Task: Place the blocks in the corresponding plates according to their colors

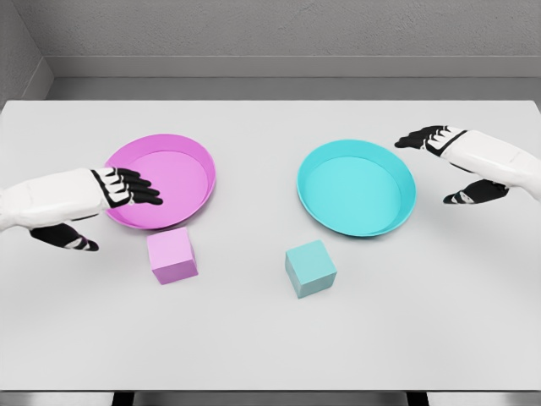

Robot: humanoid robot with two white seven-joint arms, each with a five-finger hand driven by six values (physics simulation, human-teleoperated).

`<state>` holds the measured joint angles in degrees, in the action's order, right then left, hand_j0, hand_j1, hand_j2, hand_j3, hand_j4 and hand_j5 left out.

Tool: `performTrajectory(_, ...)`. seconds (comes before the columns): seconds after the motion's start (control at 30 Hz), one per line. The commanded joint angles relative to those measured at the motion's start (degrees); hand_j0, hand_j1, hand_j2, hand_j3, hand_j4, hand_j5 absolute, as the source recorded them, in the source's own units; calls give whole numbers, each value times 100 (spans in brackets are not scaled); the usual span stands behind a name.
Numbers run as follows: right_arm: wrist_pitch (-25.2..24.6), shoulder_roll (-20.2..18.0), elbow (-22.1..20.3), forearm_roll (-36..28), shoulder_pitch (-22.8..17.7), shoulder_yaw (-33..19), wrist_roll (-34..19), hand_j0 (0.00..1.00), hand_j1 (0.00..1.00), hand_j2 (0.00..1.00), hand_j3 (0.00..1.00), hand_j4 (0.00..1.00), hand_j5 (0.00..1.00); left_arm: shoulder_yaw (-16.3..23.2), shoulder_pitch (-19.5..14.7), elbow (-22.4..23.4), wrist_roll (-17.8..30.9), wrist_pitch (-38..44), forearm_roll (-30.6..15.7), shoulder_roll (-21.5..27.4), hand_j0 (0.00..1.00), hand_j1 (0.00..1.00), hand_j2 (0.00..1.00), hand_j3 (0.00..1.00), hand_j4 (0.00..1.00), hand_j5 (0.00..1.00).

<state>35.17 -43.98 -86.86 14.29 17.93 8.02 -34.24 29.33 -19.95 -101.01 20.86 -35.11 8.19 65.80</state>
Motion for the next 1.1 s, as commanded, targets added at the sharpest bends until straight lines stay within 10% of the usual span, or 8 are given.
performTrajectory(0.0,-17,-5,-7,-40,0,-2,23,100,100,100,100,100,100,20,-9,-6,32,11,-37,-33,100,100,100,100,100,100)
performTrajectory(0.27,-17,-5,-33,-31,0,15,14,100,100,100,100,100,100,749,-641,2,340,11,95,20,100,100,100,100,100,100)
performTrajectory(0.37,-17,-32,-815,109,-237,15,5,100,100,100,100,100,100,1584,-1178,2,331,11,130,-340,100,100,100,100,100,100)
performTrajectory(0.57,-17,-49,-1255,338,-501,41,-3,100,100,100,100,100,100,1602,-1283,2,340,11,130,-481,100,100,100,100,100,100)
performTrajectory(1.07,-17,127,-1387,874,149,2019,-12,100,100,100,100,100,100,1593,-1441,55,348,11,1510,-824,100,100,100,100,100,100)
